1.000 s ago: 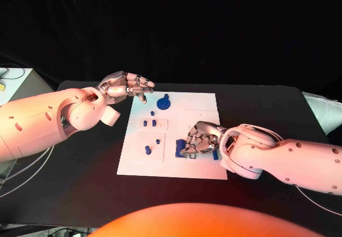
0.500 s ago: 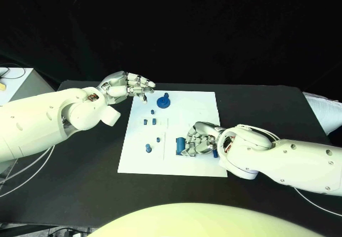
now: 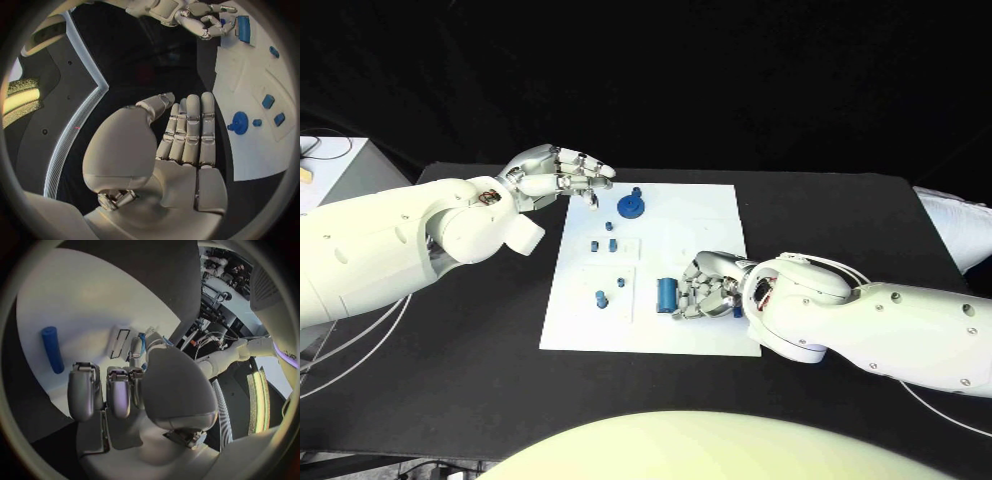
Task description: Assemble the parts on the task board
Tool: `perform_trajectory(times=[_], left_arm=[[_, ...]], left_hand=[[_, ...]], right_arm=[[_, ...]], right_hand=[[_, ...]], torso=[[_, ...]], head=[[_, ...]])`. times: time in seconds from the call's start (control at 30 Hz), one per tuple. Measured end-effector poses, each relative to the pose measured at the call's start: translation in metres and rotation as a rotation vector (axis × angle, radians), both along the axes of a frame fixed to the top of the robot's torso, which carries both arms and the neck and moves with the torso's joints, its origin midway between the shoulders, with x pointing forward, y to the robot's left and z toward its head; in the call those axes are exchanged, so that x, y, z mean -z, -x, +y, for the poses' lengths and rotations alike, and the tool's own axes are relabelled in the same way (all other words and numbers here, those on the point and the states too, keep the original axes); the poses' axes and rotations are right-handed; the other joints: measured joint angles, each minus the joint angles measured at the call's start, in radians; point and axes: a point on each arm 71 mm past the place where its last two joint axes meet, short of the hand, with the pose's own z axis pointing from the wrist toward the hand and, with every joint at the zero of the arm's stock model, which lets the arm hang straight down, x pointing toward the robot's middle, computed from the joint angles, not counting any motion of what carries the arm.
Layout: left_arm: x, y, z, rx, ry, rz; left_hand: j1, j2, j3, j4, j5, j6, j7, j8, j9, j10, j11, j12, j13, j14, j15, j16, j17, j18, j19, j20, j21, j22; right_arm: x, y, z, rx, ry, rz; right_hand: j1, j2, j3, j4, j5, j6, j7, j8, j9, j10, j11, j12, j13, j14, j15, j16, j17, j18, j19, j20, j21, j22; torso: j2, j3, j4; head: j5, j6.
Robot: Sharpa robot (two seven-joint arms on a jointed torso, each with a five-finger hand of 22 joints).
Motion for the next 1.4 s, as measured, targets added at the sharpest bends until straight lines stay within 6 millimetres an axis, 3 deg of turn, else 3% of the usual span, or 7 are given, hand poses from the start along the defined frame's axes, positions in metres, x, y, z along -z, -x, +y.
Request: perform_trajectory(times=[0.1, 0.43, 0.5, 0.63, 0.8, 1.13, 1.4], left_arm=[[0.0, 0.0, 0.0, 0.0, 0.0, 0.001], [0.001, 0.0, 0.0, 0.0, -0.001, 0.002], [0.001, 0.0, 0.0, 0.0, -0.002, 0.002], [0.001, 0.0, 0.001, -0.001, -0.002, 0.003], [0.001, 0.001, 0.001, 0.0, -0.001, 0.002], [0.0, 0.002, 0.002, -0.002, 0.004, -0.004], [0.0, 0.002, 0.002, -0.001, 0.008, -0.007]], left_hand=[[0.004, 0.004, 0.001, -0.001, 0.0, 0.0, 0.0, 0.0, -0.001, 0.0, 0.0, 0.0, 0.0, 0.0, 0.0, 0.0, 0.0, 0.0, -0.004, -0.004, 0.0, 0.002], [0.008, 0.008, 0.004, -0.004, 0.0, 0.0, 0.0, 0.0, -0.001, 0.0, 0.0, 0.0, 0.0, 0.0, 0.0, 0.0, 0.0, 0.0, -0.004, -0.004, 0.004, 0.004], [0.008, 0.008, 0.004, -0.004, 0.0, 0.0, 0.0, 0.0, -0.001, 0.0, 0.0, 0.0, 0.0, 0.0, 0.0, 0.0, 0.0, 0.0, -0.004, -0.004, 0.004, 0.004], [0.008, 0.008, 0.004, -0.004, 0.0, 0.0, 0.0, 0.0, -0.001, 0.0, 0.0, 0.0, 0.0, 0.0, 0.0, -0.003, 0.0, 0.0, -0.004, -0.004, 0.004, 0.005], [0.008, 0.008, 0.004, -0.004, 0.0, 0.0, 0.0, 0.0, -0.002, 0.0, 0.0, 0.0, 0.0, 0.0, 0.0, -0.004, 0.0, 0.0, -0.007, 0.0, 0.004, 0.006], [0.004, 0.012, 0.004, -0.004, 0.0, 0.0, 0.0, 0.0, -0.002, 0.0, 0.0, 0.0, 0.0, 0.0, 0.0, -0.004, 0.0, 0.0, -0.007, 0.0, 0.004, 0.006], [0.004, 0.012, 0.004, -0.004, 0.0, 0.0, 0.0, 0.0, -0.002, 0.0, 0.0, 0.0, 0.0, 0.0, 0.0, -0.004, 0.0, 0.0, -0.007, 0.0, 0.004, 0.006]], right_arm=[[0.001, 0.001, 0.0, -0.007, 0.005, 0.008], [-0.001, 0.003, -0.007, 0.006, -0.015, 0.004], [-0.003, 0.004, -0.012, 0.021, -0.033, -0.003], [-0.009, 0.006, -0.028, 0.055, -0.085, -0.021], [-0.021, 0.003, -0.059, 0.107, -0.135, -0.051], [-0.023, -0.001, -0.122, 0.207, -0.082, -0.09], [-0.017, 0.003, -0.128, 0.197, -0.024, -0.098]], right_hand=[[-0.01, -0.01, -0.005, 0.001, -0.008, 0.0, 0.0, 0.0, 0.001, 0.0, 0.0, 0.0, 0.0, 0.0, 0.0, 0.0, 0.0, 0.0, 0.0, 0.0, -0.005, 0.0], [-0.024, -0.007, -0.006, 0.0, -0.01, 0.0, 0.0, 0.0, 0.002, 0.0, 0.0, -0.007, 0.0, 0.0, 0.0, 0.0, 0.0, 0.0, 0.0, 0.0, -0.012, 0.0], [-0.033, -0.005, -0.006, 0.0, -0.009, -0.006, 0.006, -0.002, 0.002, 0.0, 0.0, -0.019, 0.0, 0.0, 0.0, 0.0, 0.0, 0.0, 0.0, 0.0, -0.013, 0.0], [-0.033, -0.005, -0.006, 0.0, 0.003, -0.053, 0.031, -0.047, -0.015, 0.0, 0.019, -0.022, 0.0, 0.002, 0.01, 0.0, 0.0, 0.0, 0.0, 0.0, -0.013, 0.0], [-0.019, 0.008, 0.01, -0.007, 0.012, -0.099, 0.063, -0.121, -0.045, -0.001, 0.044, -0.017, 0.0, 0.0, 0.031, 0.0, 0.0, 0.0, 0.003, 0.019, -0.013, 0.0], [-0.021, -0.01, 0.006, 0.001, 0.008, -0.083, 0.065, -0.148, -0.059, 0.002, 0.049, -0.017, 0.0, 0.002, 0.034, 0.0, 0.0, 0.0, 0.002, 0.024, -0.008, 0.0], [-0.057, -0.021, -0.021, 0.002, 0.008, -0.058, 0.058, -0.155, -0.061, 0.002, 0.048, -0.017, -0.001, 0.002, 0.034, 0.0, 0.0, 0.0, -0.002, 0.027, -0.008, -0.001]], torso=[[0.0, 0.0, -0.0001], [-0.001, -0.0005, -0.0001], [-0.001, -0.0006, 0.0001], [-0.002, -0.0012, -0.001], [-0.002, -0.0017, -0.0029], [-0.001, -0.0018, -0.0052], [-0.001, -0.0012, -0.0048]], head=[[0.0, 0.0], [-0.001, 0.0], [-0.002, 0.0], [-0.003, 0.0], [-0.014, 0.0], [-0.031, 0.0], [-0.037, 0.0]])
